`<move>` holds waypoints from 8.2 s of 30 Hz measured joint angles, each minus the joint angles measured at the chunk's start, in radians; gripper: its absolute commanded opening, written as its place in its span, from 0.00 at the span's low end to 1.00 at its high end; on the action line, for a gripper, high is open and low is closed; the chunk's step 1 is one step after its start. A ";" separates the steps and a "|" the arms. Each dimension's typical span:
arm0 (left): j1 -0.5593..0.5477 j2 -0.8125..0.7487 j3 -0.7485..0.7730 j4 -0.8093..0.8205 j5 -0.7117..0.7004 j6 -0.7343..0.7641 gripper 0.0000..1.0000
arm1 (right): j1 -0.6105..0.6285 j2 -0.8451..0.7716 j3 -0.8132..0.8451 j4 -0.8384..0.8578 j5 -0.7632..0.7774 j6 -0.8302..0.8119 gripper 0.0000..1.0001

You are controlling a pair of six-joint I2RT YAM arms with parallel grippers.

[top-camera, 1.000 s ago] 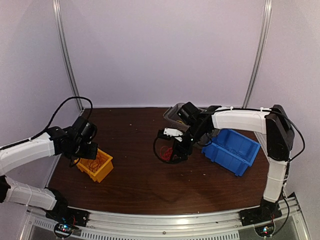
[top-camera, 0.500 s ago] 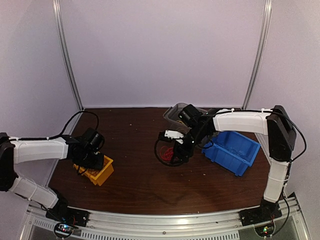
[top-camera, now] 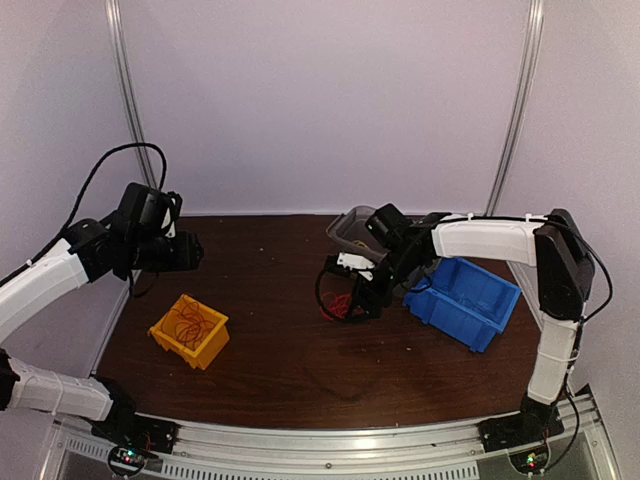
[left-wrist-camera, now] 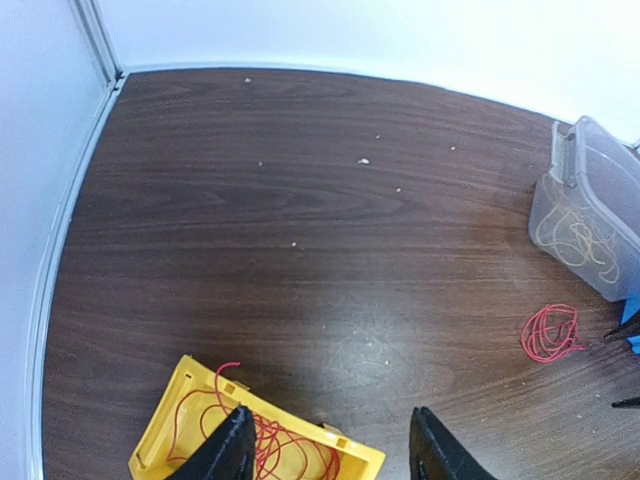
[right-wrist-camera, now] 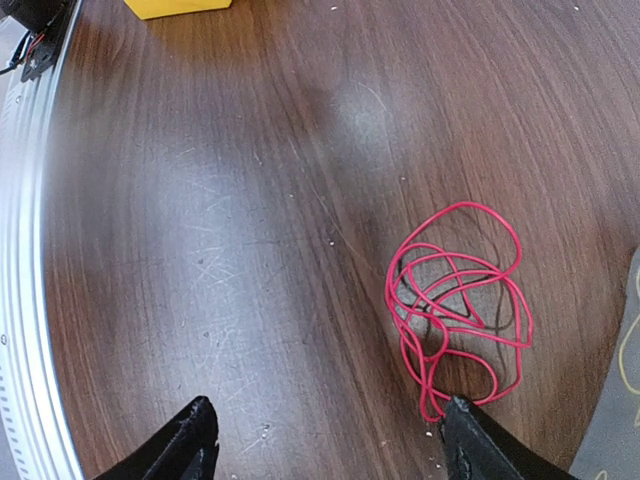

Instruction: Untangle the cables

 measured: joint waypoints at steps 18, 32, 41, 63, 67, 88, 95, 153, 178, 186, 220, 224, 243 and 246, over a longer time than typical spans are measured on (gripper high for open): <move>-0.124 0.575 0.075 0.511 0.455 0.106 0.44 | -0.154 -0.106 -0.091 0.056 -0.019 0.047 0.54; -0.167 0.972 0.257 0.685 0.603 0.092 0.36 | -0.151 -0.134 -0.171 0.107 -0.014 0.061 0.61; -0.180 1.050 0.311 0.694 0.614 0.085 0.00 | -0.151 -0.132 -0.171 0.112 -0.015 0.061 0.63; -0.237 0.521 0.240 0.707 0.535 0.186 0.00 | -0.139 -0.083 0.002 0.188 -0.155 0.129 0.73; -0.237 0.505 0.240 0.681 0.512 0.186 0.00 | -0.137 -0.106 0.001 0.205 -0.174 0.139 0.72; -0.237 0.501 0.243 0.652 0.492 0.186 0.00 | -0.074 -0.194 -0.068 0.228 -0.161 0.111 0.21; -0.237 0.500 0.243 0.629 0.468 0.194 0.30 | -0.074 -0.196 -0.068 0.233 -0.156 0.106 0.00; -0.388 0.787 -0.216 1.891 0.257 -0.090 0.46 | -0.076 -0.265 0.148 0.142 -0.341 0.306 0.00; -0.388 0.982 -0.027 1.865 0.326 -0.157 0.00 | -0.079 -0.290 0.128 0.201 -0.378 0.357 0.00; -0.388 0.941 -0.246 1.868 0.237 -0.164 0.00 | -0.196 -0.305 0.174 0.179 -0.343 0.349 0.00; -0.139 -0.232 -0.412 1.043 -0.134 0.356 0.00 | -0.369 -0.392 0.163 -0.137 0.089 -0.139 0.45; -0.138 -0.229 -0.331 0.991 -0.085 0.381 0.00 | -0.188 -0.373 0.155 -0.212 0.029 -0.199 0.53; -0.138 -0.083 -0.309 0.925 0.153 0.227 0.00 | 0.033 -0.209 0.088 0.026 -0.109 0.022 0.35; -0.138 -0.043 -0.212 0.932 0.153 0.235 0.00 | 0.053 -0.154 0.090 0.098 -0.112 0.070 0.40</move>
